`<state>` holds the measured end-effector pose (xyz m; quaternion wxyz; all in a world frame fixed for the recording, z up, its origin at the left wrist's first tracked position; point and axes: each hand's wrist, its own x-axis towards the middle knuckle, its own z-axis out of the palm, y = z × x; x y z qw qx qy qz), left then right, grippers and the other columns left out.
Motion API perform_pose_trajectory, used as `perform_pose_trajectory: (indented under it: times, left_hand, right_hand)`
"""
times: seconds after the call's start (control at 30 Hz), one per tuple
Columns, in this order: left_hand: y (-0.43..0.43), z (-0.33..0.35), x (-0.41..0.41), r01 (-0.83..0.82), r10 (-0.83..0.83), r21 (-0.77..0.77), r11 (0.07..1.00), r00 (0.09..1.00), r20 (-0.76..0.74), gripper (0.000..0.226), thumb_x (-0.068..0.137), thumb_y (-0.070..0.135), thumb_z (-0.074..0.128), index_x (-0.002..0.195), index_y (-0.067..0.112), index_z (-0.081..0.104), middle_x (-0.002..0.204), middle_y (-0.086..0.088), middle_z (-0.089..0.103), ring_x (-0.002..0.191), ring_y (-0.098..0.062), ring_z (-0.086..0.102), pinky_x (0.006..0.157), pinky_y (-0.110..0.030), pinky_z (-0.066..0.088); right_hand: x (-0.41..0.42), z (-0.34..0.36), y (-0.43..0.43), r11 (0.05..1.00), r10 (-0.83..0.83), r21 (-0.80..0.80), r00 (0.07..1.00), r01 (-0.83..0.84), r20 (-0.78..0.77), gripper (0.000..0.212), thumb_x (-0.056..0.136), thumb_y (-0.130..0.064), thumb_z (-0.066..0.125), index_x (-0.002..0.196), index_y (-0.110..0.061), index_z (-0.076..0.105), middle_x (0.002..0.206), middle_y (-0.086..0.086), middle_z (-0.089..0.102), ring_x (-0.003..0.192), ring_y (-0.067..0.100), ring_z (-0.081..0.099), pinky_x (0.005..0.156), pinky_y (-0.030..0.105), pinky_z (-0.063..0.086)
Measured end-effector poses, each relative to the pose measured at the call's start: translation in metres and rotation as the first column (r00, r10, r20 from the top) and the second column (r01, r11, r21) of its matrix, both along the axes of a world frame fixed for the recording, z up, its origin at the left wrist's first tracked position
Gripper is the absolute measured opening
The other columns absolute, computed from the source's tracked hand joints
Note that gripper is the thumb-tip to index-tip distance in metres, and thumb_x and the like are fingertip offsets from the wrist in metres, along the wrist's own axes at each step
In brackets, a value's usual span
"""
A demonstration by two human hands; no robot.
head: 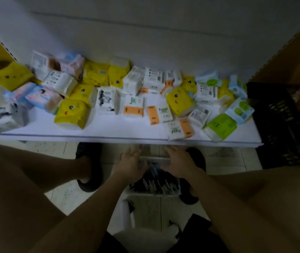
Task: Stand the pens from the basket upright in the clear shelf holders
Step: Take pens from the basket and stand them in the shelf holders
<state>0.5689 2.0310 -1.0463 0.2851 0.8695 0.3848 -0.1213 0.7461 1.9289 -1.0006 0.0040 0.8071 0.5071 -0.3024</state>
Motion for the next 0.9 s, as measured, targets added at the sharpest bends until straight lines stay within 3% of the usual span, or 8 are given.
perform_pose_trajectory:
  times: [0.17, 0.27, 0.37, 0.47, 0.53, 0.67, 0.8, 0.9]
  left_hand:
    - [-0.022, -0.035, -0.013, -0.137, 0.119, -0.185, 0.973, 0.987, -0.103, 0.061, 0.086, 0.045, 0.061, 0.138, 0.019, 0.041, 0.138, -0.008, 0.047, 0.125, -0.027, 0.043, 0.102, -0.045, 0.041]
    - [-0.028, -0.046, -0.003, -0.142, 0.127, -0.264, 0.954, 0.989, -0.076, 0.045, 0.086, 0.034, 0.064, 0.127, 0.018, 0.053, 0.125, -0.008, 0.057, 0.110, -0.026, 0.054, 0.090, -0.038, 0.050]
    - [-0.031, -0.058, 0.004, -0.124, 0.089, -0.352, 0.928, 0.990, -0.114, 0.036, 0.090, 0.031, 0.060, 0.123, 0.017, 0.059, 0.120, -0.008, 0.060, 0.106, -0.024, 0.057, 0.090, -0.038, 0.052]
    - [-0.036, -0.073, 0.006, -0.147, 0.067, -0.436, 0.888, 0.979, -0.194, 0.031, 0.093, 0.030, 0.056, 0.118, 0.013, 0.061, 0.114, -0.010, 0.064, 0.101, -0.023, 0.060, 0.085, -0.034, 0.053]
    - [-0.045, -0.079, 0.011, -0.167, 0.071, -0.480, 0.861, 0.975, -0.212, 0.029, 0.095, 0.027, 0.053, 0.116, 0.010, 0.062, 0.113, -0.013, 0.065, 0.099, -0.024, 0.061, 0.076, -0.028, 0.049]
    - [-0.078, -0.085, 0.028, -0.075, -0.021, -0.531, 0.844, 0.985, -0.171, 0.037, 0.099, 0.027, 0.049, 0.131, 0.011, 0.055, 0.130, -0.012, 0.057, 0.116, -0.027, 0.054, 0.091, -0.031, 0.045]
    - [-0.104, -0.097, 0.033, 0.017, -0.116, -0.507, 0.862, 0.980, -0.165, 0.046, 0.096, 0.027, 0.050, 0.141, 0.019, 0.046, 0.146, -0.008, 0.044, 0.133, -0.026, 0.041, 0.109, -0.037, 0.036]
    - [-0.113, -0.100, 0.027, 0.115, -0.197, -0.433, 0.894, 0.969, -0.149, 0.058, 0.096, 0.031, 0.050, 0.150, 0.027, 0.031, 0.159, -0.009, 0.019, 0.145, -0.032, 0.017, 0.115, -0.046, 0.026]
  right_hand:
    - [-0.003, -0.044, -0.017, 0.952, -0.133, -0.300, 0.965, 0.061, -0.225, 0.023, 0.093, -0.026, 0.059, 0.112, -0.014, 0.055, 0.108, 0.013, 0.058, 0.098, 0.031, 0.058, 0.088, 0.042, 0.053]
    - [-0.001, -0.063, -0.019, 0.922, -0.187, -0.380, 0.943, 0.071, -0.276, 0.026, 0.094, -0.023, 0.057, 0.117, -0.009, 0.058, 0.110, 0.017, 0.059, 0.098, 0.030, 0.057, 0.086, 0.035, 0.051]
    - [0.001, -0.076, -0.019, 0.916, -0.243, -0.380, 0.930, 0.126, -0.277, 0.032, 0.095, -0.023, 0.056, 0.122, -0.007, 0.055, 0.113, 0.015, 0.056, 0.097, 0.027, 0.056, 0.080, 0.030, 0.047]
    - [-0.008, -0.088, -0.023, 0.902, -0.311, -0.384, 0.914, 0.197, -0.261, 0.021, 0.094, -0.019, 0.053, 0.103, -0.001, 0.060, 0.100, 0.019, 0.058, 0.078, 0.023, 0.054, 0.070, 0.033, 0.048]
    - [-0.018, -0.097, -0.032, 0.892, -0.344, -0.386, 0.906, 0.235, -0.244, 0.020, 0.093, -0.020, 0.054, 0.097, -0.001, 0.060, 0.093, 0.017, 0.058, 0.076, 0.026, 0.052, 0.074, 0.036, 0.050]
    - [-0.028, -0.106, -0.057, 0.902, -0.329, -0.351, 0.928, 0.253, -0.177, 0.028, 0.097, -0.026, 0.050, 0.103, -0.003, 0.064, 0.110, 0.016, 0.061, 0.103, 0.031, 0.057, 0.080, 0.028, 0.045]
    - [-0.018, -0.109, -0.066, 0.887, -0.367, -0.363, 0.911, 0.284, -0.185, 0.027, 0.099, -0.025, 0.048, 0.105, -0.003, 0.062, 0.114, 0.017, 0.056, 0.108, 0.034, 0.053, 0.083, 0.034, 0.048]
    - [-0.010, -0.114, -0.066, 0.867, -0.407, -0.405, 0.882, 0.290, -0.238, 0.018, 0.097, -0.021, 0.051, 0.094, -0.007, 0.062, 0.100, 0.014, 0.056, 0.101, 0.031, 0.055, 0.080, 0.033, 0.047]
